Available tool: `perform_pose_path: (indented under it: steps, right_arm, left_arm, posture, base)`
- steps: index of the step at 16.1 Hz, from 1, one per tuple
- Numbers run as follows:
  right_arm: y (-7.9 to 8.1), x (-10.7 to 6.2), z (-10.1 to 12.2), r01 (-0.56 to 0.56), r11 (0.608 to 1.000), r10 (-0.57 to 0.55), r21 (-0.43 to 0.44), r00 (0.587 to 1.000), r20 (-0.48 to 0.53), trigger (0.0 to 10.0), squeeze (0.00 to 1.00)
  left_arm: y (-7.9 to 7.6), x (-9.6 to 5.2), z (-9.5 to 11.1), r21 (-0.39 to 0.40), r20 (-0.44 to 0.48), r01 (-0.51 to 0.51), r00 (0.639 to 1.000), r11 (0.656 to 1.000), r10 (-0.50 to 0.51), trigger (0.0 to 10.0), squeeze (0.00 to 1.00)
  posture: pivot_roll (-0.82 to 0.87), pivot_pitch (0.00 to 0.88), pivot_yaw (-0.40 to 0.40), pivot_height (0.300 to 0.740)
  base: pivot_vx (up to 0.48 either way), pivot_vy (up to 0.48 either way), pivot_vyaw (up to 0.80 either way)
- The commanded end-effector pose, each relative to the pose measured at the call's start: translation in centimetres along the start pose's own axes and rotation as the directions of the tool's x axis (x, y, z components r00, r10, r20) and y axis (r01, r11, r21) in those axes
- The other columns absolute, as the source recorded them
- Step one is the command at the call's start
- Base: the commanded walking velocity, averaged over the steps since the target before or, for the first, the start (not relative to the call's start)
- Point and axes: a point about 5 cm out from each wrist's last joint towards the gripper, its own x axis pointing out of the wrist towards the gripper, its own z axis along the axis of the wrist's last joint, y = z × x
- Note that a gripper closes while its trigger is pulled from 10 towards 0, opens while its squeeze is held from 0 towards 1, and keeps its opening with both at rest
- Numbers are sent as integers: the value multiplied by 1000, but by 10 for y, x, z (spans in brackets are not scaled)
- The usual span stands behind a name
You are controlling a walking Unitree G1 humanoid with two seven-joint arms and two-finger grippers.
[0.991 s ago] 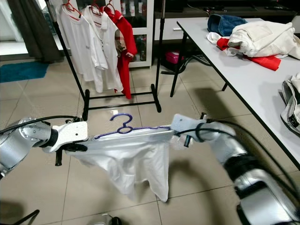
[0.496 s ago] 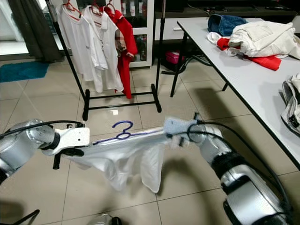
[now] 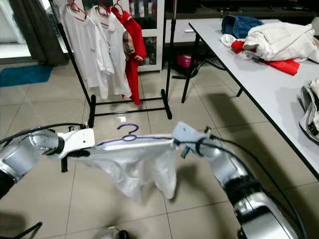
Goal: Hang hanger
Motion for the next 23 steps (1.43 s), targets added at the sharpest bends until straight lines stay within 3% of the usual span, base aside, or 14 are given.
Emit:
perform_pose_path:
  steps: [1,2,3,4,5,6,8,10,13,16,19,23]
  right_arm:
    - [-9,-5,-1,25,1000,-25,14,1000,1,6118,0]
    - [-7,-7,6,12,999,-14,48,999,35,10000,0]
    - [-6,-8,13,4,998,-8,64,998,59,10000,0]
    - [-6,-9,20,5,999,-9,52,997,74,10000,608]
    - [-6,-9,23,9,999,-13,44,997,78,10000,929]
    - [-10,-11,30,21,999,-23,29,996,91,10000,1000]
    - [-10,-17,46,16,1000,-18,17,989,144,10000,1000]
    - [5,-21,58,-68,998,68,-2,983,172,10000,1000]
    - [20,-23,52,-172,984,177,-48,978,114,10000,1000]
    - [14,-26,43,-153,987,156,-54,986,66,10000,1000]
    - [6,-29,47,-128,991,131,-39,989,74,10000,1000]
    - [13,-31,58,-173,984,176,-32,975,132,10000,1000]
  left_arm:
    - [5,-6,-9,-32,-23,-22,1000,999,21,0,0]
    - [6,-5,-9,-30,-24,-28,999,999,27,0,0]
    - [7,-4,-8,-27,-24,-27,999,999,26,0,0]
    - [7,-3,-7,-19,-28,-20,999,1000,20,0,0]
    - [6,-2,-7,-13,-33,-11,999,1000,10,0,0]
    - [5,0,-8,-4,-45,5,999,1000,-5,0,0]
    - [7,2,-10,-7,-62,-4,998,1000,4,0,0]
    - [9,3,-10,-10,-71,-15,997,1000,14,0,0]
    - [11,2,-10,-12,-78,-15,997,1000,14,0,0]
    - [13,1,-9,-12,-77,-18,997,1000,17,0,0]
    - [13,1,-10,-15,-81,-16,997,1000,14,0,0]
    - [15,1,-9,-21,-80,-37,996,999,35,0,0]
  posture:
    - [-32,0,41,740]
    - [-32,0,43,740]
    - [-32,0,44,740]
    - [-32,0,45,740]
    - [-32,0,46,740]
    - [-35,0,49,740]
    - [-37,0,50,740]
    - [-38,0,49,740]
    - [-39,0,50,740]
    - [-37,0,48,740]
    - [-38,0,48,740]
    - [-38,0,47,740]
  base:
    - [0,0,0]
    - [0,0,0]
    - [0,0,0]
    - [0,0,0]
    - [0,0,0]
    - [0,0,0]
    - [0,0,0]
    - [0,0,0]
    - [0,0,0]
    - [0,0,0]
    - [0,0,0]
    - [0,0,0]
